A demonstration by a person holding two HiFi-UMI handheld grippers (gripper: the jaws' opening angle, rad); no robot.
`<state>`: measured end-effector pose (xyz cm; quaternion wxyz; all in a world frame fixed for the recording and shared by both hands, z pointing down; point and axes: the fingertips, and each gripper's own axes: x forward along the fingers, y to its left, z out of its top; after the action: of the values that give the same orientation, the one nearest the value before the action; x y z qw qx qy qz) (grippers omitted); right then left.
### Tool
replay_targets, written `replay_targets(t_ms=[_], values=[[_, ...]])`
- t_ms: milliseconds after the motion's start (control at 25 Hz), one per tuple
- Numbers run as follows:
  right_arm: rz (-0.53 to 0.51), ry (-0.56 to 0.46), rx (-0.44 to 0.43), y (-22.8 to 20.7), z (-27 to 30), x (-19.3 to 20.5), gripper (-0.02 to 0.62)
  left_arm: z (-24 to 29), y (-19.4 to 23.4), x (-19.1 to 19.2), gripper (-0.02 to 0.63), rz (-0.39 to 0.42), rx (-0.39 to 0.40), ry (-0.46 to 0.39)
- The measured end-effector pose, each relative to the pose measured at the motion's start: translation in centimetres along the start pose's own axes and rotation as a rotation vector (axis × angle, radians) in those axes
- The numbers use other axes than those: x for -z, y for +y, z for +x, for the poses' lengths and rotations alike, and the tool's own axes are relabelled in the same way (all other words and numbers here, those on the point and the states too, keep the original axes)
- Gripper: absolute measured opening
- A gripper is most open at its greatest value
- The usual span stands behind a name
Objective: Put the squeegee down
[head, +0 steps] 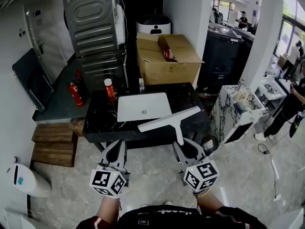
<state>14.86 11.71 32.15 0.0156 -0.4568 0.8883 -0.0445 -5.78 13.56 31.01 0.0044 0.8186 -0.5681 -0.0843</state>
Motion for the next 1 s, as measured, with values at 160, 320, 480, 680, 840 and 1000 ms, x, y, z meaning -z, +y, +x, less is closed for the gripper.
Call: replay_targets(t_ms=[160,320,480,680,840,1000], values=[[0.001,0.004,-0.003,-1.0,-0.4,-0.1,0.121,0.5,-0.9,0.1,0.014,0.0,-0.006,0.001],[0.004,0.006,-0.017,-2.3,-0.7,0.1,0.123,1.2,-1.9,0.5,0.014,0.003,-0.023,0.003],[0.005,0.011,-0.042,-3.7,-1.0,0.9,0.121,1.6,-3.0,1.3,0.014,0.011,-0.049,0.007],[0.03,0.027,-0.058,-5.3,0.0,2.1,0.121,2.6,-3.1,2.8,0.014,0.008,-0.073,0.04],[0.043,0.049,-0.064,-6.5,2.4,3.4,0.121,4.5,-1.7,3.7,0.014,0.006,-0.083,0.047],[0.034,0.066,-0.061,-7.9,6.9,3.8,0.121,8.5,1.8,4.9,0.014,-0.018,-0.086,0.042]])
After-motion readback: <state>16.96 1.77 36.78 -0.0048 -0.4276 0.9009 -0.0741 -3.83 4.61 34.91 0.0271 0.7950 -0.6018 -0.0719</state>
